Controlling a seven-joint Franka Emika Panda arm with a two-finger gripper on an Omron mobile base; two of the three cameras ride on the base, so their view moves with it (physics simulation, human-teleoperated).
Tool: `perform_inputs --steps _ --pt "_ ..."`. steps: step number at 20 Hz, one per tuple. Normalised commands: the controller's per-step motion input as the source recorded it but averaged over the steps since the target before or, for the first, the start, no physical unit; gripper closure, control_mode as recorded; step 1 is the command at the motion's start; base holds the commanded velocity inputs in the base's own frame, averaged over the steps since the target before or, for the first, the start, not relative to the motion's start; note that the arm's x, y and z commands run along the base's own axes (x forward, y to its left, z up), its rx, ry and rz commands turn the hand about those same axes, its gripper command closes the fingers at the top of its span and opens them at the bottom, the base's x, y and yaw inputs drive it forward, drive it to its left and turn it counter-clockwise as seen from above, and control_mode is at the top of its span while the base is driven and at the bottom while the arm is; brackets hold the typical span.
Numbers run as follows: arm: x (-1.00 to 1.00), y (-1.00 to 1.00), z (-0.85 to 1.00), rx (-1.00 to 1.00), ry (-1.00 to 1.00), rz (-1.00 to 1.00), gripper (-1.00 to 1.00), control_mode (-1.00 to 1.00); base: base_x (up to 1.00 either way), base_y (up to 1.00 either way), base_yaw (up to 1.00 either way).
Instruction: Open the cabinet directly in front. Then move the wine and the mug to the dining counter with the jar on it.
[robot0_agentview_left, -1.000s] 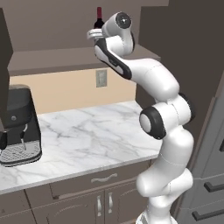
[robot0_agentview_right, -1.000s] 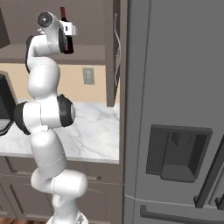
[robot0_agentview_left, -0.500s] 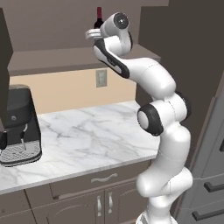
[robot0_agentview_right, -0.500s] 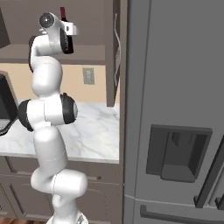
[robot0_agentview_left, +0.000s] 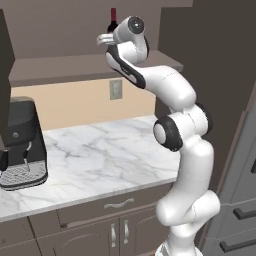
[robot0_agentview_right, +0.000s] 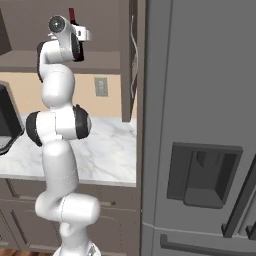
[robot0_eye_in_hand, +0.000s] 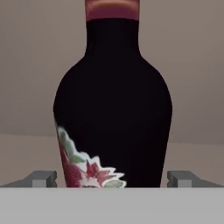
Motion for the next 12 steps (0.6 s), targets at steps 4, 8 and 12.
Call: perform_inputs --steps 4,8,12 --pt "0.20 0.07 -0.09 0.00 0.00 0.00 -1.00 -1.00 0.00 0.00 0.00" --pt "0.20 0.08 -0.11 0.00 0.00 0.00 1.00 -1.00 0.00 0.00 0.00" --pt "0.05 0.05 -0.03 0.00 0.00 0.00 1.00 -1.00 0.00 0.00 0.00"
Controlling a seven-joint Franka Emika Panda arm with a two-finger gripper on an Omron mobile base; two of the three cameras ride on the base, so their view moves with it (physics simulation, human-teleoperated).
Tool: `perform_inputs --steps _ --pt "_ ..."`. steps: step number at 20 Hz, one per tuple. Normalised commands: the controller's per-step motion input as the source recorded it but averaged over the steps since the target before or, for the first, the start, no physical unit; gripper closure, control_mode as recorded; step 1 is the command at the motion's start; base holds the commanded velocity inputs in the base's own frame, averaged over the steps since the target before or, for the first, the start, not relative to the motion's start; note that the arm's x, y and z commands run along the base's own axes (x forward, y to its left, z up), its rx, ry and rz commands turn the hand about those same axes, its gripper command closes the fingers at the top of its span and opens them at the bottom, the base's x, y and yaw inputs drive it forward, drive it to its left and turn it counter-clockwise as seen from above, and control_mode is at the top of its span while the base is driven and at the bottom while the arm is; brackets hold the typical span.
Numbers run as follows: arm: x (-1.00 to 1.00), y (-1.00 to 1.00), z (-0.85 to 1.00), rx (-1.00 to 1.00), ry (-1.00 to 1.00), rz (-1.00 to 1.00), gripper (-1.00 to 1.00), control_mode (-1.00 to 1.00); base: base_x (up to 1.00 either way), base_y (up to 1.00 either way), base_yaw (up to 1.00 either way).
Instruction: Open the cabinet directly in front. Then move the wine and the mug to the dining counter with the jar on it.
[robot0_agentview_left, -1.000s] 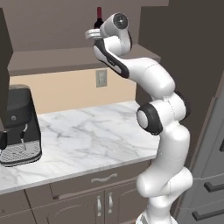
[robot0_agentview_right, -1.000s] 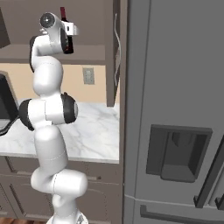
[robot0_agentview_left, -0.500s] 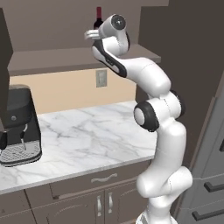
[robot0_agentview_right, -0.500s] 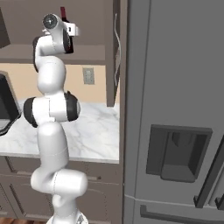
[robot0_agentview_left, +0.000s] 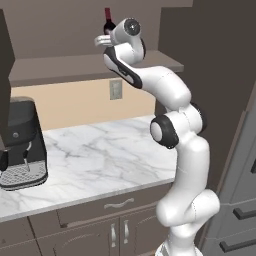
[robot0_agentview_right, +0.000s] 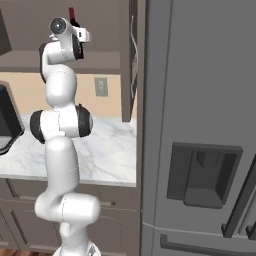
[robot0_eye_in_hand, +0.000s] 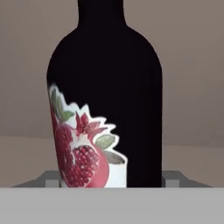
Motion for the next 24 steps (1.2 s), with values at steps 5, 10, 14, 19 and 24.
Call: perform_inputs --steps 5,10,14,19,24 --pt "-0.03 -0.03 0.00 0.00 0.00 0.00 1.00 -1.00 0.00 0.00 0.00" --pt "-0.55 -0.37 -0.02 0.02 0.00 0.00 1.00 -1.00 0.00 0.00 0.00" --pt "-1.00 -0.75 -0.21 0.03 -0.02 0.00 1.00 -1.00 0.00 0.00 0.00" --pt "-1.00 -0.96 -0.59 0.04 -0.09 0.01 1.00 -1.00 0.00 0.00 0.00" --pt "-1.00 -0.91 -0.47 0.11 -0.07 0.02 1.00 -1.00 0.00 0.00 0.00"
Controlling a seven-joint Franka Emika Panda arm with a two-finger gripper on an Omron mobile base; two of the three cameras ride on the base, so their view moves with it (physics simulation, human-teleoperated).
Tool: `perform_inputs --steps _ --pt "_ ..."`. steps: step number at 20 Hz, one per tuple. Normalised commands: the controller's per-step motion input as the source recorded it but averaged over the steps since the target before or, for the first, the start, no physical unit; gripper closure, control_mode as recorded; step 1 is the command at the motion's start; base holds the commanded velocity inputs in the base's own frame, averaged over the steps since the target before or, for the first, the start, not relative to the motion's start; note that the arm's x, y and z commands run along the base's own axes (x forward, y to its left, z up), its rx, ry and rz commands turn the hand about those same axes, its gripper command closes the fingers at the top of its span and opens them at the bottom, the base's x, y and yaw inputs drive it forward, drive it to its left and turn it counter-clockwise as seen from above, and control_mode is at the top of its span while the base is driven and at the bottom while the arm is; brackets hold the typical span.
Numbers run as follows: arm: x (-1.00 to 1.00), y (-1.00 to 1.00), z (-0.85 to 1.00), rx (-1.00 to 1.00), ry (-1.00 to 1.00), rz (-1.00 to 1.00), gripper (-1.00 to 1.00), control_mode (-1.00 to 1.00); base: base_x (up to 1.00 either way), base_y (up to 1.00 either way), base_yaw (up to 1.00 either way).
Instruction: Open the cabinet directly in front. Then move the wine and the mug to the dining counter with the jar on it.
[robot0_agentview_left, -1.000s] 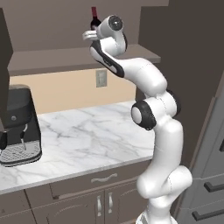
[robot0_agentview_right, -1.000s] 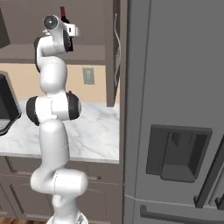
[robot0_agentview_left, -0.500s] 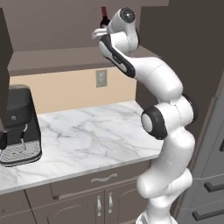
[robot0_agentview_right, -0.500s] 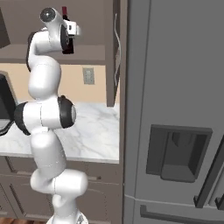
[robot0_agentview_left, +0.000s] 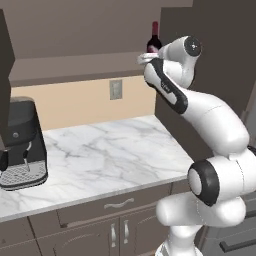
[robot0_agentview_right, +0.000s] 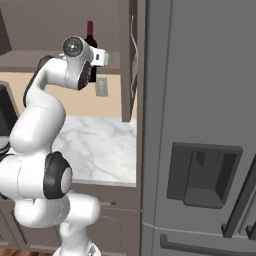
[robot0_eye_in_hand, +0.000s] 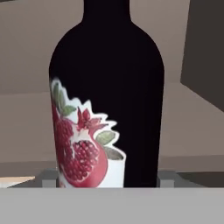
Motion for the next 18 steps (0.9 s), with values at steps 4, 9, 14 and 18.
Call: perform_inputs --steps 4,9,14,18 --pt "-1.00 -0.48 -0.41 0.11 -0.05 0.04 1.00 -1.00 0.00 0.00 0.00" --pt "-1.00 -0.10 -0.51 0.04 -0.08 0.06 1.00 -1.00 0.00 0.00 0.00" --pt "-1.00 0.60 -0.38 -0.04 -0.37 0.04 1.00 -1.00 0.00 0.00 0.00" --pt "-0.88 0.60 -0.34 -0.11 -0.46 0.05 1.00 -1.00 0.00 0.00 0.00"
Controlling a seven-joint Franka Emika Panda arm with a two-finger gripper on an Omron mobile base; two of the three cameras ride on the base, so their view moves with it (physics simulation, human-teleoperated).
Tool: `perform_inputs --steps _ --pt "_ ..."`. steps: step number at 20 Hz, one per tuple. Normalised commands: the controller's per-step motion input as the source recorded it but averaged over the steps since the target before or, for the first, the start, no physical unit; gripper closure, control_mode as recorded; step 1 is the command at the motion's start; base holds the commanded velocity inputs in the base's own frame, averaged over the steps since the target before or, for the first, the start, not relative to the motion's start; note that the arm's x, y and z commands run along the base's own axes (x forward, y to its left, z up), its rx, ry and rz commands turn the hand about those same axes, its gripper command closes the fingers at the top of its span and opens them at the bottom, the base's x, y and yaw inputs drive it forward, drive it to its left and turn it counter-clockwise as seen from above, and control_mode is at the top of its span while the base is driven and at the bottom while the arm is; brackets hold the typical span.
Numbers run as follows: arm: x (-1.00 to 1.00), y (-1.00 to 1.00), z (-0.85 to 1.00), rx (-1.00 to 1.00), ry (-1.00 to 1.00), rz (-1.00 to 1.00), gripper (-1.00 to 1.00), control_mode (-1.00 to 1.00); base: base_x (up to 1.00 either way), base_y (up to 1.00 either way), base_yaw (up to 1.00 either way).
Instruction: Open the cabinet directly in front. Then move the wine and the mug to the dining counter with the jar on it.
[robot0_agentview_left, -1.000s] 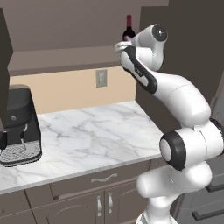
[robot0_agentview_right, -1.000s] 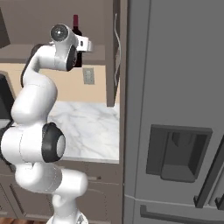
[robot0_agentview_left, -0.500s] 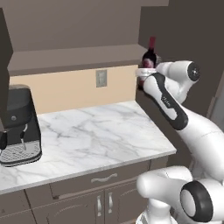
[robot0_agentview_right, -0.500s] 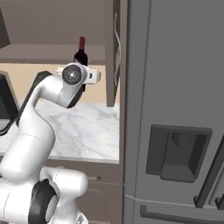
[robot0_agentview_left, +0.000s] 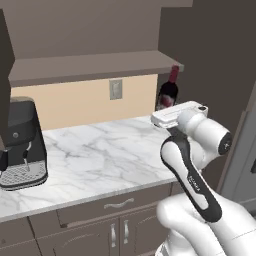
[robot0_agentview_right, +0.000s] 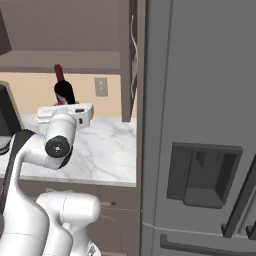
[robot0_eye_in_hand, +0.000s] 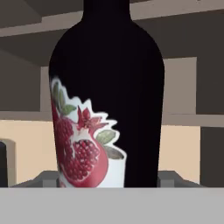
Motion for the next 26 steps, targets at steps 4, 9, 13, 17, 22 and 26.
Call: perform_inputs --steps 4,9,13,17,22,26 --pt "-0.19 0.00 -0.09 -0.01 0.01 0.00 1.00 -1.00 0.00 0.00 0.00" --pt "-0.20 -0.05 -0.14 -0.01 0.01 0.00 1.00 1.00 -0.80 -0.53 0.04" --pt "0.00 0.00 0.00 0.00 0.00 0.00 1.00 1.00 -1.00 -0.99 0.03" --pt "0.00 0.00 0.00 0.00 0.00 0.00 1.00 1.00 -1.00 -1.00 0.16" --pt "0.00 0.00 0.00 0.00 0.00 0.00 1.00 1.00 -0.86 -0.82 0.54" --pt "0.00 0.00 0.00 0.00 0.00 0.00 1.00 1.00 -0.50 -0.31 0.83"
